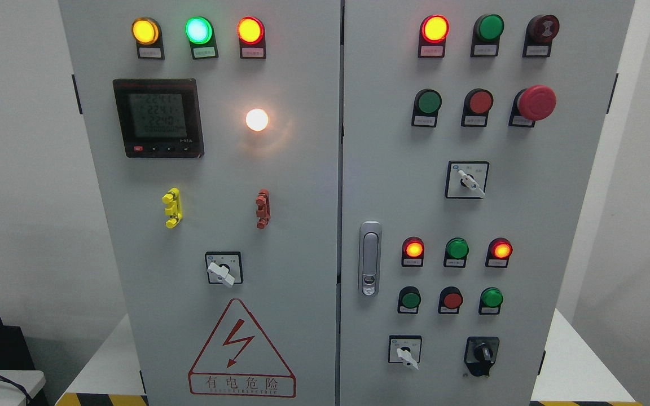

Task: Turn on light switch 1

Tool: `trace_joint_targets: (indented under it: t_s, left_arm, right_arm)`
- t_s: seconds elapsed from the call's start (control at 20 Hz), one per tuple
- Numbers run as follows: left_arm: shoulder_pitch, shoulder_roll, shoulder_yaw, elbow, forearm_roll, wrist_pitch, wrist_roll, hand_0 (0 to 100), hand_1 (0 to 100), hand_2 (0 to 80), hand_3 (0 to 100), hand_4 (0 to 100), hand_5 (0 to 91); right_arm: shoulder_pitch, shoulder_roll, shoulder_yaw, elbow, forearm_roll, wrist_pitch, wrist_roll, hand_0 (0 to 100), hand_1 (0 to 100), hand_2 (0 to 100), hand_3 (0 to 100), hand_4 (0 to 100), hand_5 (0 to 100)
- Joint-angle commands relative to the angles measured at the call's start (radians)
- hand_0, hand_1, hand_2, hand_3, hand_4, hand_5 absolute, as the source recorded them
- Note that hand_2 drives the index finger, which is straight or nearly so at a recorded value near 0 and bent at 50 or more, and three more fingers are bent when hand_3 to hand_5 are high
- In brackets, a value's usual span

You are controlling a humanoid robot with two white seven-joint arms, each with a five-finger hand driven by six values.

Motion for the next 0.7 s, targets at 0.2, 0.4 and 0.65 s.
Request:
trace_joint_targets:
  t_s: [0.2,0.4,0.65]
  left_arm:
    - [0.085,0.021,0.264,0.708,0.016,-0.067,-0.067,10,14,16.5,38,40,8.1]
    - [0.080,0.021,0.226,0.915,0.015,-0.065,-0.132,12,16,11.9,32,35,4.6]
    - [0.063,0.044,0.123,1.128,0.001,-0.022,-0.135,21,16,8.4,24,25,0.0]
  right_arm:
    - [0.000,0.000,0.000,0.001,-0.018,0.000,0.004,12,39,0,0,0,0]
    - [0.000,0.000,0.000,0.001,-0.018,0.000,0.005,12,39,0,0,0,0]
    - [0.000,0.000,0.000,-0.001,-0.018,0.000,0.004,12,39,0,0,0,0]
